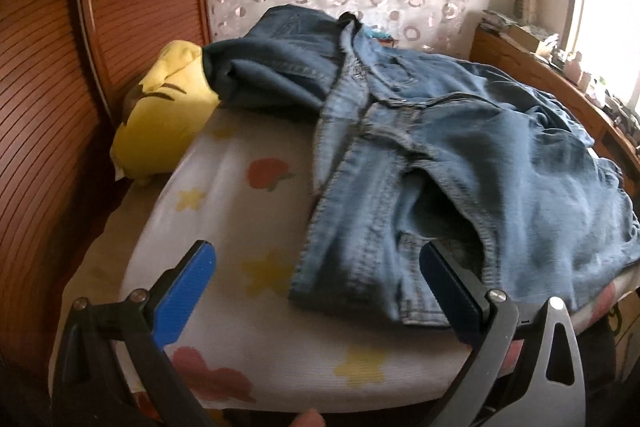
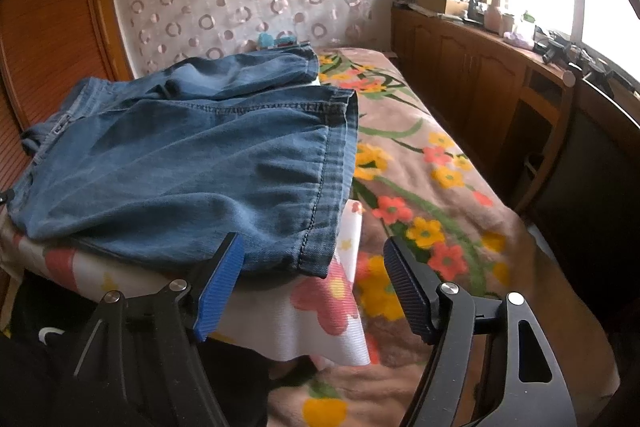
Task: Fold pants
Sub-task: 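Move right tool to a jeans leg hem while left tool approaches the waistband, then close right tool on the leg hem while left tool grips the waistband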
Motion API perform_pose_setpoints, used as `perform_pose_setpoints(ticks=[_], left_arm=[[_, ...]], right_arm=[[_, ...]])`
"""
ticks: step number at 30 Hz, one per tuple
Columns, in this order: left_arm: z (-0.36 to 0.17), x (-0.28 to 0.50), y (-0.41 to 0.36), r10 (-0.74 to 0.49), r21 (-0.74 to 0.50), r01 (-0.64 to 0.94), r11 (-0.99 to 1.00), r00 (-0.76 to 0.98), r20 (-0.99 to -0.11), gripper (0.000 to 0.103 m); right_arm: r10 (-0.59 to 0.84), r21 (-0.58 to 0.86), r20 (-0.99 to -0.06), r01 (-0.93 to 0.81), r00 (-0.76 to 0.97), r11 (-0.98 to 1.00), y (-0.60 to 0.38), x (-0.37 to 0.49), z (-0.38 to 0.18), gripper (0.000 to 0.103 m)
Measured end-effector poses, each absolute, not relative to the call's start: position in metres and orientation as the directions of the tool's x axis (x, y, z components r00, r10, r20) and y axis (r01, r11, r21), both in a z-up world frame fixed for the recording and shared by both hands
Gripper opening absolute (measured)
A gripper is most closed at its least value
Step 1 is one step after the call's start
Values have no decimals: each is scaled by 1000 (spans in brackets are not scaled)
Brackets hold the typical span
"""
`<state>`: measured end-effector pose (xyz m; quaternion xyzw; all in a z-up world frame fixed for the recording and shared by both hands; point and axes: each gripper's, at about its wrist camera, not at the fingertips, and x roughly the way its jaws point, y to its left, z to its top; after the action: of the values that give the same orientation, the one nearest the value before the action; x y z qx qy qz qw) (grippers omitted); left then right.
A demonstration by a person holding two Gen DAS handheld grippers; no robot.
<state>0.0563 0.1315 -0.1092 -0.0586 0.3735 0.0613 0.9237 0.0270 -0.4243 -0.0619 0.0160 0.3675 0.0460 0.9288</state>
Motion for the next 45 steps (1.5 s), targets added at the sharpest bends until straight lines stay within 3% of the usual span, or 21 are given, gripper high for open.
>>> perform_pose_setpoints(ticks=[9, 15, 19, 27, 31, 37, 42, 45], left_arm=[[-119, 46, 143, 10, -121, -134, 984, 710, -704, 85], [-118, 44, 138, -56, -175, -95, 980, 712, -700, 58], [-121, 48, 134, -42, -157, -98, 983, 710, -703, 56], [-122, 51, 129, -2, -96, -93, 991, 708, -706, 58], [-121, 47, 129, -37, -134, -78, 988, 723, -690, 45], [-118, 47, 126, -40, -135, -72, 988, 731, -682, 35], [-117, 49, 125, -37, -129, -71, 989, 730, -682, 34], [-115, 48, 124, -41, -128, -61, 990, 738, -673, 23]], right_arm=[[100, 64, -692, -77, 715, 995, -423, 29, -67, 74], [105, 68, -698, -80, 709, 994, -424, 32, -68, 74], [123, 86, -705, -87, 698, 992, -425, 34, -71, 59], [146, 119, -715, -87, 683, 989, -429, 37, -76, 56], [188, 168, -719, -95, 669, 981, -433, 40, -77, 50], [193, 154, -720, -118, 667, 981, -429, 39, -74, 36], [164, 118, -707, -114, 688, 986, -428, 35, -68, 22], [157, 93, -702, -129, 694, 987, -426, 34, -65, 17]])
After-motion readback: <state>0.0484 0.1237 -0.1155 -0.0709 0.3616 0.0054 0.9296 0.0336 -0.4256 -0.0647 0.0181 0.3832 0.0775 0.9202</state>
